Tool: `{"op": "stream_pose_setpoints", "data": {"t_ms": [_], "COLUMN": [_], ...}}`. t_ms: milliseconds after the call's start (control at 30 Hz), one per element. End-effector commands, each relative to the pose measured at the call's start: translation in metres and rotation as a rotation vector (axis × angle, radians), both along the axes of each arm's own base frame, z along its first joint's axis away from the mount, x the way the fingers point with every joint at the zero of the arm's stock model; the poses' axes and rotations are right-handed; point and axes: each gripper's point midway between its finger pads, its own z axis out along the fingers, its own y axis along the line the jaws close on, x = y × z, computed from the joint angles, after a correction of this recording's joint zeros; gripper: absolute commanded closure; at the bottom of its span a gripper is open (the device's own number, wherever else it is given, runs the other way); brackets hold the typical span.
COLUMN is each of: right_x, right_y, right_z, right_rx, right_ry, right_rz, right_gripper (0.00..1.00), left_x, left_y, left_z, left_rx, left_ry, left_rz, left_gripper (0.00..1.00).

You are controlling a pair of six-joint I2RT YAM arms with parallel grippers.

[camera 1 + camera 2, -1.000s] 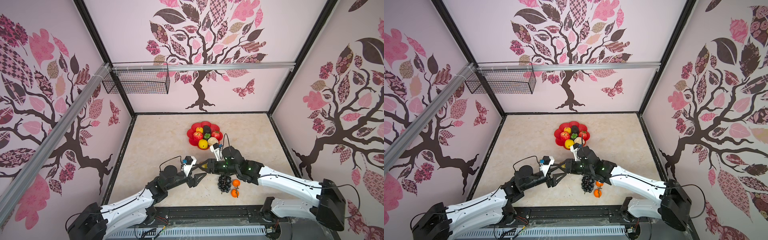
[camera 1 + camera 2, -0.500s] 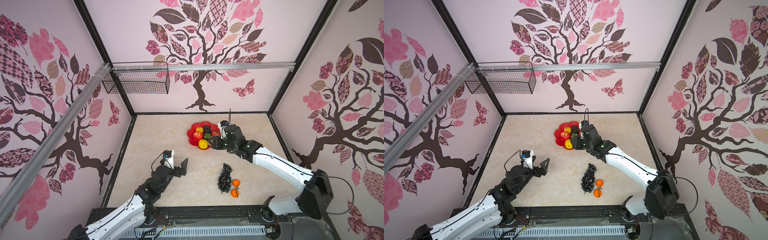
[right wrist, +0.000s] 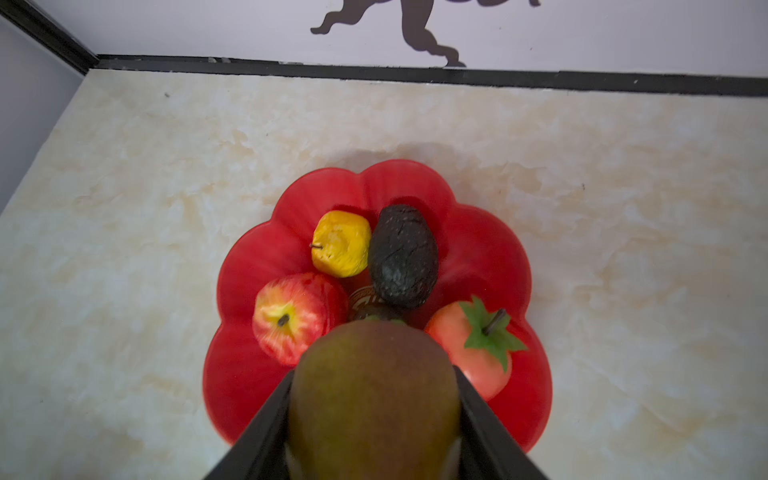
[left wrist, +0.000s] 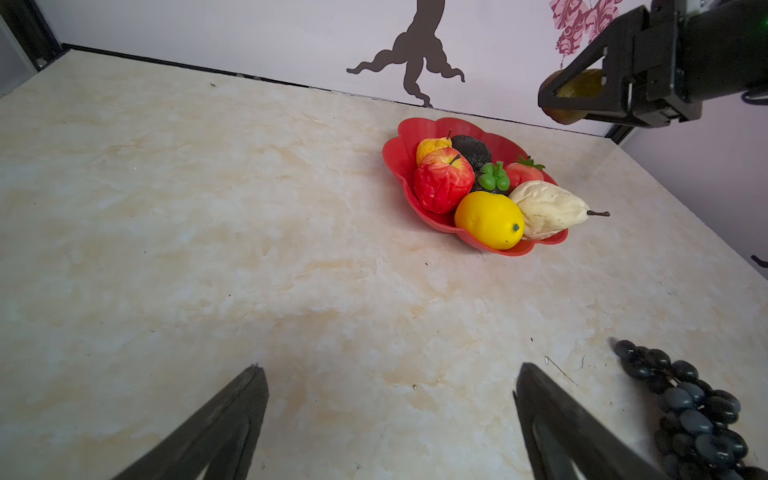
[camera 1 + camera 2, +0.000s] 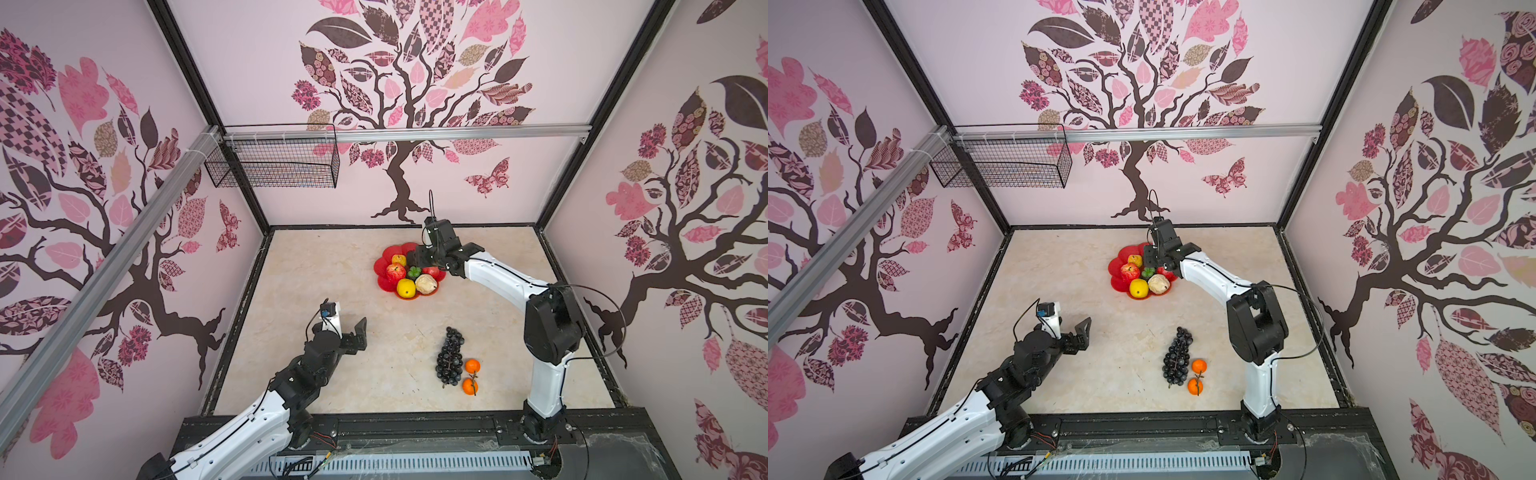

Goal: Arrange fruit in a fruit bowl
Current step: Place the fruit in the fruit bowl.

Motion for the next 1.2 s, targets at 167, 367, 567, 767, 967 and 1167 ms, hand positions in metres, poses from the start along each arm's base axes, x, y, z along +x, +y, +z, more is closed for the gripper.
{"op": "stream_pose_setpoints", "data": {"t_ms": [167,367,567,767,967,1167], "right_x": [0.047,0.060,0.066,0.070,0.070,0.069], "right_y": [-0.014,-0.018,-0.025,-0.030,-0.032,-0.030], "right_z": [-0.044,-0.063,-0.082,-0.093,-0.096,-0.088], "right_rx": [-0.174,-0.196,-0.223,-0.246,-0.253,-0.237], "right_ry": [0.066,0.100,0.125,0.141,0.144,0.139], "right_rz": [0.018,0.019,0.007,-0.010,-0.011,-0.002], "right_gripper": [0.45,0.43,0.40,0.36,0.36,0.34], "left_x": [0.004,0.005,0.008,0.008,0.008,0.009], "left_y": [-0.002,-0.009,-0.012,-0.013,-0.012,-0.015], "left_z": [0.013,0.010,0.005,0.007,0.007,0.004], "left_rx": [-0.011,-0.011,0.002,0.000,0.000,0.003], "left_ry": [-0.019,-0.005,0.012,0.007,0.003,0.013], "left_rz": [0.001,-0.022,-0.027,-0.031,-0.031,-0.039], "left_gripper": [0.04,0.03,0.03,0.03,0.03,0.03]}}
